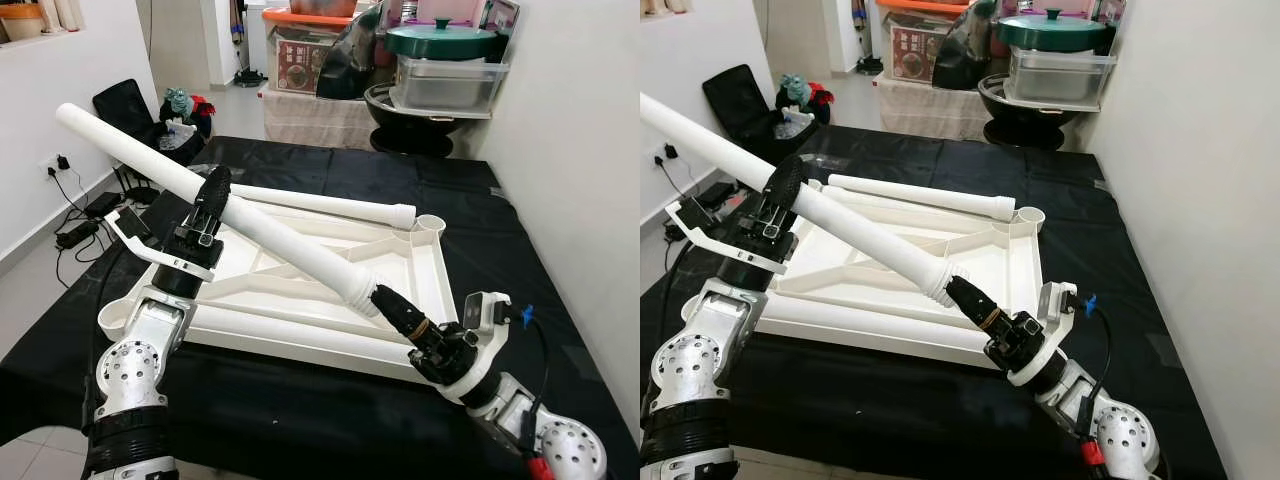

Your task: Building children table

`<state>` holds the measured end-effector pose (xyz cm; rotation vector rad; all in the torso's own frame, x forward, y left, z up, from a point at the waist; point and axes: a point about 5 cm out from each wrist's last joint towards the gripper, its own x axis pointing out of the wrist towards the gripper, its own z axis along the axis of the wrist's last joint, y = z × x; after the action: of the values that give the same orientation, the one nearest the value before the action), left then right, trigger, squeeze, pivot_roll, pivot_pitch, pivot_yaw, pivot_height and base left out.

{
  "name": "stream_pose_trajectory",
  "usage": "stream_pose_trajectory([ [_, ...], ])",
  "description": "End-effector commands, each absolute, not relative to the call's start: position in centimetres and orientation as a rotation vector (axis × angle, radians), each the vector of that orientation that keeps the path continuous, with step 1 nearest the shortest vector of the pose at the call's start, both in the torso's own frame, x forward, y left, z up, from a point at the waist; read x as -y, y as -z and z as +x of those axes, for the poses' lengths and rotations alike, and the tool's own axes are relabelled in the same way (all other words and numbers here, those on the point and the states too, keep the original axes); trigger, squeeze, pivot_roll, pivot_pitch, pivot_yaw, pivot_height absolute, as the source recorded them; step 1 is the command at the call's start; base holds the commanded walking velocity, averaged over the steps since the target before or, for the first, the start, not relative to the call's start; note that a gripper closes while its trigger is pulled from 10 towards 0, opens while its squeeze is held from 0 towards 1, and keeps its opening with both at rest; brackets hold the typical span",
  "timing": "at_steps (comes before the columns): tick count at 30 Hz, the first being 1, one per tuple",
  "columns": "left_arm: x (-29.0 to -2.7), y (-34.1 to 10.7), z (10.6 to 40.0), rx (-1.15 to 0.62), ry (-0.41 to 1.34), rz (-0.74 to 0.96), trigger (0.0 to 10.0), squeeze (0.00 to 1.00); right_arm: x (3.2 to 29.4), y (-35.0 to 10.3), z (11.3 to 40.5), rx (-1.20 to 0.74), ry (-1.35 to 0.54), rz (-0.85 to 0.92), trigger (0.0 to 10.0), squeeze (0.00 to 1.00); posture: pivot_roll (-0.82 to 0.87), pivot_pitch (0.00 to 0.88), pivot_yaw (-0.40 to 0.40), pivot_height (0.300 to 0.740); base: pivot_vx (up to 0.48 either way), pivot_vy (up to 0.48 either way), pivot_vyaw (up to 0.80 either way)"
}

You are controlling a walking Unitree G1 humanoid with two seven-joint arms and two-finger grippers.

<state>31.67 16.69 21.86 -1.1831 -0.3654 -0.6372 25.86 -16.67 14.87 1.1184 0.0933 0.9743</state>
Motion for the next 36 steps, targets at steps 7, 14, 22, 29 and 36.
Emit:
stream_pose_trajectory([
  [7,-15.0,-22.0,31.1,0.306,0.757,-1.175,0.0,0.0,17.1,-14.4,26.6,-0.16,-0.887,1.034,10.0,1.0,0.03,0.0,-0.078,0.74,0.0,0.0,0.0],
  [14,-15.1,-22.1,31.1,0.302,0.751,-1.17,0.0,0.0,17.7,-14.4,26.5,-0.169,-0.885,0.982,10.0,1.0,0.03,0.0,-0.076,0.74,0.0,0.0,0.0],
  [22,-15.6,-22.1,31.4,0.308,0.725,-1.156,0.0,0.0,22.9,-14.7,26.1,-0.212,-0.802,0.768,10.0,1.0,0.03,0.0,-0.073,0.74,0.0,0.0,0.0],
  [29,-15.8,-21.7,31.5,0.299,0.713,-1.148,0.0,0.0,26.8,-17.3,26.5,-0.077,-0.708,0.78,10.0,1.0,0.02,0.0,-0.07,0.74,0.0,0.0,0.0],
  [36,-15.8,-21.9,31.6,0.297,0.716,-1.134,0.0,0.0,28.9,-17.6,26.9,-0.04,-0.6,0.677,10.0,1.0,0.03,0.0,-0.065,0.74,0.0,0.0,0.0],
])
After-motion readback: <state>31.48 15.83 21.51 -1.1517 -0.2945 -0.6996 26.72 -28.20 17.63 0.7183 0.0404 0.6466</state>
